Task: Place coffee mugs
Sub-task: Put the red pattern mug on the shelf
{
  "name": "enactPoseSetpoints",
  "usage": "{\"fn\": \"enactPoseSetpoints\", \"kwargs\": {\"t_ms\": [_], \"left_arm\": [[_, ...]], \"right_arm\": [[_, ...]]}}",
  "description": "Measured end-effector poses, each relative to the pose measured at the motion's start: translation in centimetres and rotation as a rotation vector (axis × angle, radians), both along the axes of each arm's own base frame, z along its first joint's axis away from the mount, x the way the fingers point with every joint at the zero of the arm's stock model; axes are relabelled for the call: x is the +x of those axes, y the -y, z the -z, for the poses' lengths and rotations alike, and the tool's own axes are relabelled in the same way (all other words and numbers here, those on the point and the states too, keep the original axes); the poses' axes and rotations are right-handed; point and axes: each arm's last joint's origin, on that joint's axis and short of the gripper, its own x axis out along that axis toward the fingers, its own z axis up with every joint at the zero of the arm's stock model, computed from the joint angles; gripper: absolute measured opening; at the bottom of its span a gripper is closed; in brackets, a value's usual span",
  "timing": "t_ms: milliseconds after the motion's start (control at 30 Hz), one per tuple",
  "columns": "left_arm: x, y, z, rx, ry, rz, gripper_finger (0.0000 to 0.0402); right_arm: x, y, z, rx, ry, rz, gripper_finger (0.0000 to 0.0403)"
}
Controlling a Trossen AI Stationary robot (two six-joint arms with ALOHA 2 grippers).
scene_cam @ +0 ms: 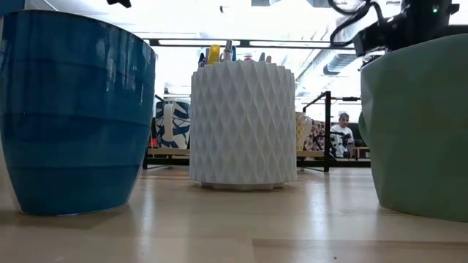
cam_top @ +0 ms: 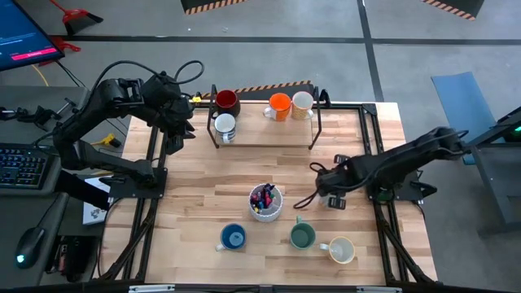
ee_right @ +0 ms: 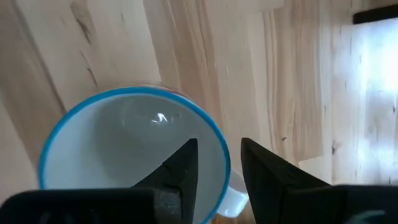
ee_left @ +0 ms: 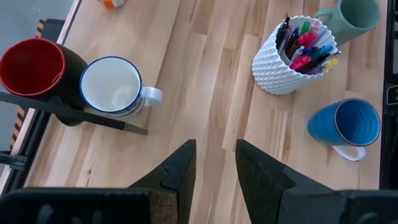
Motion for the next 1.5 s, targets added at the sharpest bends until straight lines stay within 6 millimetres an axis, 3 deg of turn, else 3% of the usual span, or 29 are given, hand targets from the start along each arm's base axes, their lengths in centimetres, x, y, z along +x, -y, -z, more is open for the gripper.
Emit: {"fn": "enactPoseSetpoints", "kwargs": {"t_ms": [367, 467, 633, 800, 1000, 1200, 1367, 1500], "left_arm": [[-0.6, 0.2, 0.3, -0.027, -0.066, 0.0, 0.0104], [-0.6, 0.2, 0.3, -0.027, -0.066, 0.0, 0.0104], [-0.6, 0.3, 0.3, -0.011, -0.066, 0.027, 0.0104], [-0.6, 0.3, 0.3, -0.01, -0.066, 0.029, 0.0104], [-0.8, 0.3, 0.2, 0.009, -0.064, 0.059, 0.0104], [-0.8, 0.3, 0.3, 0.014, -0.065, 0.066, 0.0104], [-1.1, 0.4, 0.1, 0.032, -0.058, 0.089, 0.0104], [-1.5, 0.6, -0.1, 0.038, -0.044, 0.089, 0.0104]], "right_arm": [[1.9, -0.5, 3.3, -0.04, -0.14, 0.0, 0.0098], [2.2, -0.6, 3.8, -0.042, -0.139, 0.006, 0.0083], [2.7, -0.9, 3.7, -0.018, -0.092, -0.003, 0.0012], [3.3, -1.1, 2.6, -0.063, -0.054, -0.024, 0.0003], [4.6, -0.7, -2.4, -0.243, 0.03, -0.021, 0.0001], [6.7, 0.4, -9.6, -0.416, 0.243, -0.05, 0.0001], [8.7, 3.2, -14.9, -0.459, 0.447, -0.088, 0.0001], [9.9, 6.6, -17.6, -0.433, 0.592, -0.138, 0.0]]}}
